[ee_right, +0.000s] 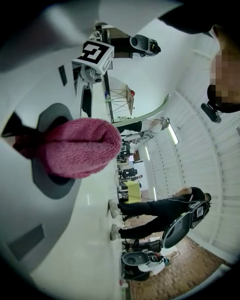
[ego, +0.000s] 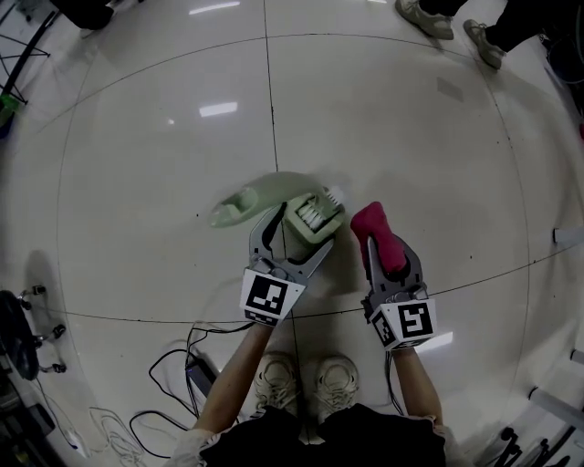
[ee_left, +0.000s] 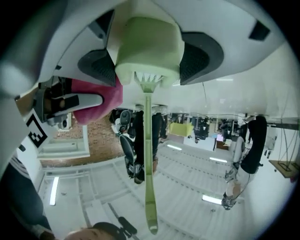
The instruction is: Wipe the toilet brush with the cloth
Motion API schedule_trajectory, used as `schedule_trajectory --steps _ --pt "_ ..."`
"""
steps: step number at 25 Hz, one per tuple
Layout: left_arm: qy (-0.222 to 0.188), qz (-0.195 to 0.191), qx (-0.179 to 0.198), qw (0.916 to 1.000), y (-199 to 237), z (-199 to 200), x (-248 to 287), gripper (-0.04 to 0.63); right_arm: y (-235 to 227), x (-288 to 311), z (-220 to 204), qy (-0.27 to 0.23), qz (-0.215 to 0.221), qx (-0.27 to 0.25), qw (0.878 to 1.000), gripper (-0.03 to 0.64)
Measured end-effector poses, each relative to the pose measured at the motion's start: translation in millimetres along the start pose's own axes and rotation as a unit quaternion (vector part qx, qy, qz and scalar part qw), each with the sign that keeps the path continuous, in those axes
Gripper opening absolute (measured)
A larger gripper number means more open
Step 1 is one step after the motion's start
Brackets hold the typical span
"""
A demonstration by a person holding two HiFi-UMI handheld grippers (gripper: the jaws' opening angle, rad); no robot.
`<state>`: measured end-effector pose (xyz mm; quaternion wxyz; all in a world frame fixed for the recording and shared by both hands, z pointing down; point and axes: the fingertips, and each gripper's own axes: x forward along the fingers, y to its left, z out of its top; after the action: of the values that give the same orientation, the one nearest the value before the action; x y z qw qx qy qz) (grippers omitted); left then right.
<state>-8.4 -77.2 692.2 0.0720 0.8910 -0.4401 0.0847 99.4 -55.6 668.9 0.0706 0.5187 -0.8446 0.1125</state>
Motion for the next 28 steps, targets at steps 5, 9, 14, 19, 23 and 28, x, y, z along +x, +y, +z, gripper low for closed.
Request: schedule_trajectory --steps 5,9,14,19,23,28 --pt "-0.022 -0.014 -0.006 0.9996 0.1 0.9 0.6 0.405 0.0 9.8 -20.0 0.003 -0.003 -0.004 1.000 0.069" --pt "-0.093 0.007 -0.089 0.9917 27.2 15.1 -29.9 0.405 -0.4 21.0 -33.5 0.019 -0.003 -0.023 1.000 0.069" --pt "-0.040 0.002 -0.071 0.9966 56.0 -13.0 -33.7 0.405 7.4 32.2 -60.2 0.054 0.007 -0.042 0.998 0.069" --pt "-0.019 -0.169 -0.008 0.9854 16.2 -15.6 -23.1 0.403 31.0 47.6 -66.8 0.059 0.040 -0.074 0.995 0.069" --pt "-0.017 -0.189 -0.004 0.9818 0.0 -16.3 -17.1 0.403 35.2 47.9 -64.6 0.057 0.050 -0.075 0.994 0.069" --pt "-0.016 -0.184 -0.011 0.9828 2.2 -19.2 -18.4 0.403 67.3 38.2 -69.4 0.060 0.103 -0.110 0.987 0.069"
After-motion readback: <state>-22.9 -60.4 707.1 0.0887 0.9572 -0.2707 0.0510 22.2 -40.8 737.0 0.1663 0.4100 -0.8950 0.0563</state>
